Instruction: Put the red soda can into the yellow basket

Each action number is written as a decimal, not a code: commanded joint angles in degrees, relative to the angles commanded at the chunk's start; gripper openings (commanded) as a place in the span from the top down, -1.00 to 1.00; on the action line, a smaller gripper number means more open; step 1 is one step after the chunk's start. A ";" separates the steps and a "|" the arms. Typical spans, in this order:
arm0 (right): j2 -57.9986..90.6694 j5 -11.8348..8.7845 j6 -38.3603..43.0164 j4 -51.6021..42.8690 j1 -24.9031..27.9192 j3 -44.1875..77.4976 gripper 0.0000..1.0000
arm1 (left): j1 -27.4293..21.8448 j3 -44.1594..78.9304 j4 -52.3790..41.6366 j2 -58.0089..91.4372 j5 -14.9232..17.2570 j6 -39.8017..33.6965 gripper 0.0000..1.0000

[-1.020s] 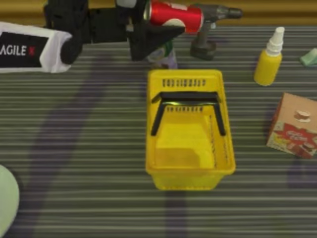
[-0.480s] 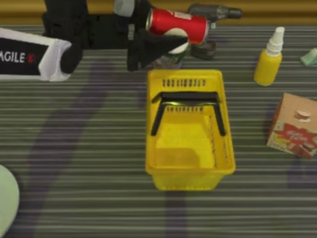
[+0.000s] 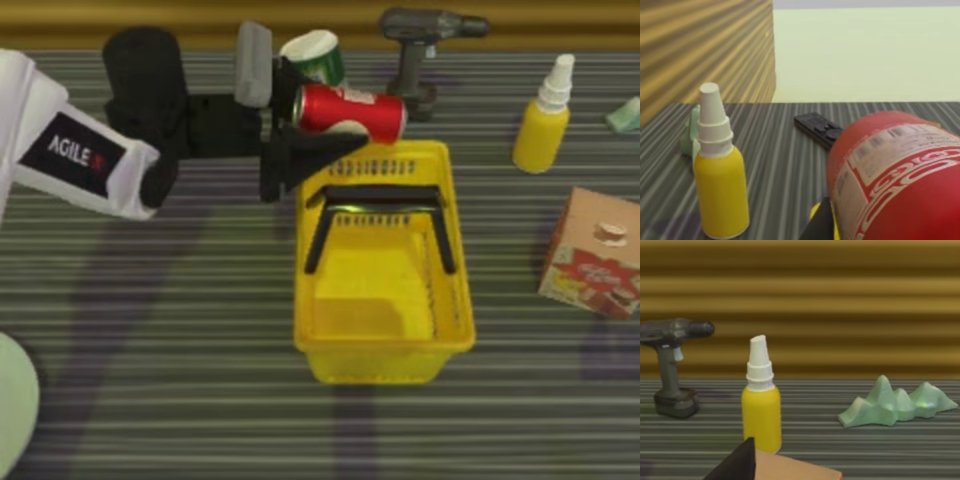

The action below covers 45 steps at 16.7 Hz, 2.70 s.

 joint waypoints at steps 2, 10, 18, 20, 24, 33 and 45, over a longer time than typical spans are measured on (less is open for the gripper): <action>0.00 0.00 0.00 0.00 0.00 0.00 -1.00 | 0.19 -0.84 2.86 2.52 -0.01 -0.16 1.00; 0.00 0.00 0.00 0.00 0.00 0.00 -1.00 | 0.21 -1.05 3.40 3.03 -0.02 -0.21 0.40; 0.00 0.00 0.00 0.00 0.00 0.00 -1.00 | 0.21 -1.05 3.40 3.03 -0.02 -0.21 -0.81; 0.00 0.00 0.00 0.00 0.00 0.00 -1.00 | 0.21 -1.05 3.40 3.03 -0.02 -0.21 -1.00; 0.00 0.00 0.00 0.00 0.00 0.00 -1.00 | 0.21 -1.05 3.40 3.03 -0.02 -0.21 -1.00; 5.44 -0.08 -2.54 -3.56 1.69 5.16 -1.00 | 0.97 -2.41 1.34 -1.17 -2.65 -1.58 -1.00; 58.40 0.21 -27.27 -38.15 17.10 55.62 -1.00 | 10.47 -23.80 -20.57 -54.25 -31.23 -9.54 -1.00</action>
